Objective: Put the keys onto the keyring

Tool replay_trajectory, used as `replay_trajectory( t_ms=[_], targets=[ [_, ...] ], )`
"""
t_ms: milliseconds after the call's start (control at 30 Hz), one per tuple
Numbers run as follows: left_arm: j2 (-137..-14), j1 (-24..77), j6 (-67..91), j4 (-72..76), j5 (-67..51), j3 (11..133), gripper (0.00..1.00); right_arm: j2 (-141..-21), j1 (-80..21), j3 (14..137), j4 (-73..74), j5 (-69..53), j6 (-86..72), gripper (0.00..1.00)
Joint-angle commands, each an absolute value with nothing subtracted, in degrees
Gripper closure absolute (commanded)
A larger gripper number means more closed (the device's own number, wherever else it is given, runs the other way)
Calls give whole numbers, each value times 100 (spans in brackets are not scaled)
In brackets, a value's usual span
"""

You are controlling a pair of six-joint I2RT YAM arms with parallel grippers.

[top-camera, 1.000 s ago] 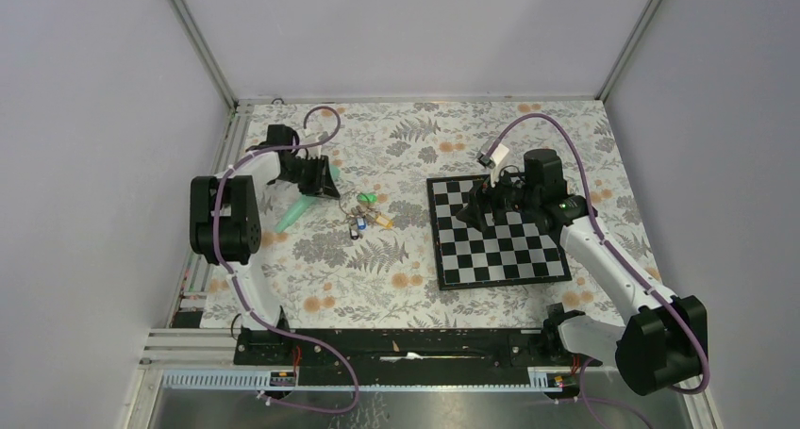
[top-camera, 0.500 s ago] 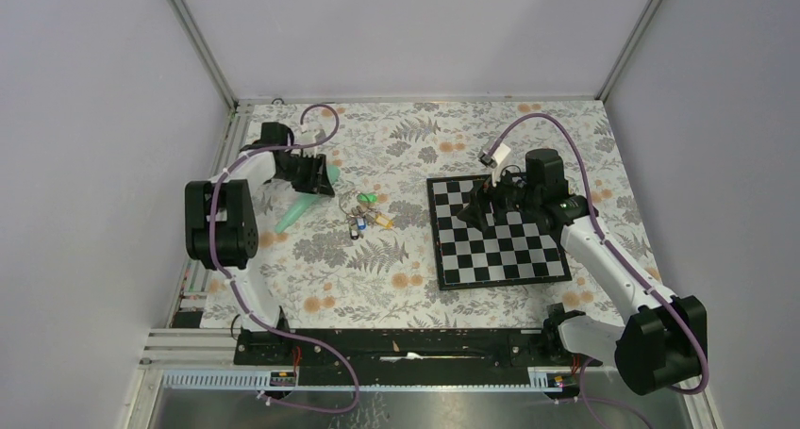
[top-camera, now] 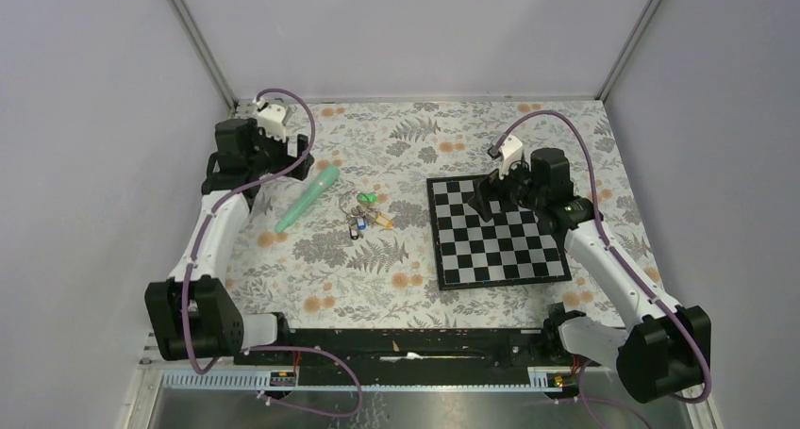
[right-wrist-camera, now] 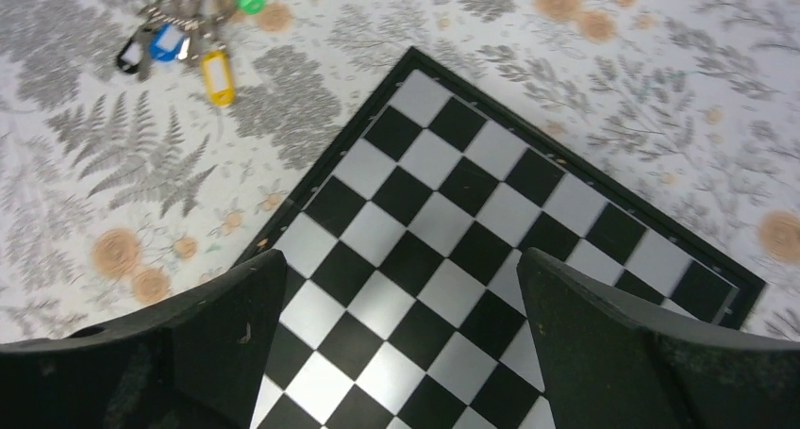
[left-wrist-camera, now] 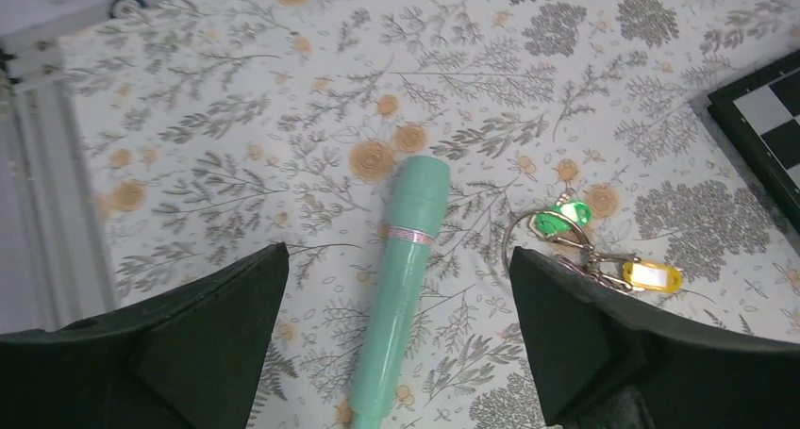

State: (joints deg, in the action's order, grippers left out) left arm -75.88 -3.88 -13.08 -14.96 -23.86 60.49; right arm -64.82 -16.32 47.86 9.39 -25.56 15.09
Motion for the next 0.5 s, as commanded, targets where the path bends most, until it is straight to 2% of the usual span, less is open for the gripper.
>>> replay_trajectory(
  t_ms=[0, 267, 467],
  targets=[
    [-6981, -503, -1161, -743, -2025, 5737, 1, -6204, -1600, 4936, 527, -1343, 1341, 0],
    [-5786, -579, -321, -530, -1450, 5221, 1, -5887, -1600, 4784, 251, -543, 1057, 0],
    [-4896, -589, -612, -940, -1695, 5179, 1, -5717, -1600, 4715, 123, -576, 1026, 0]
  ],
)
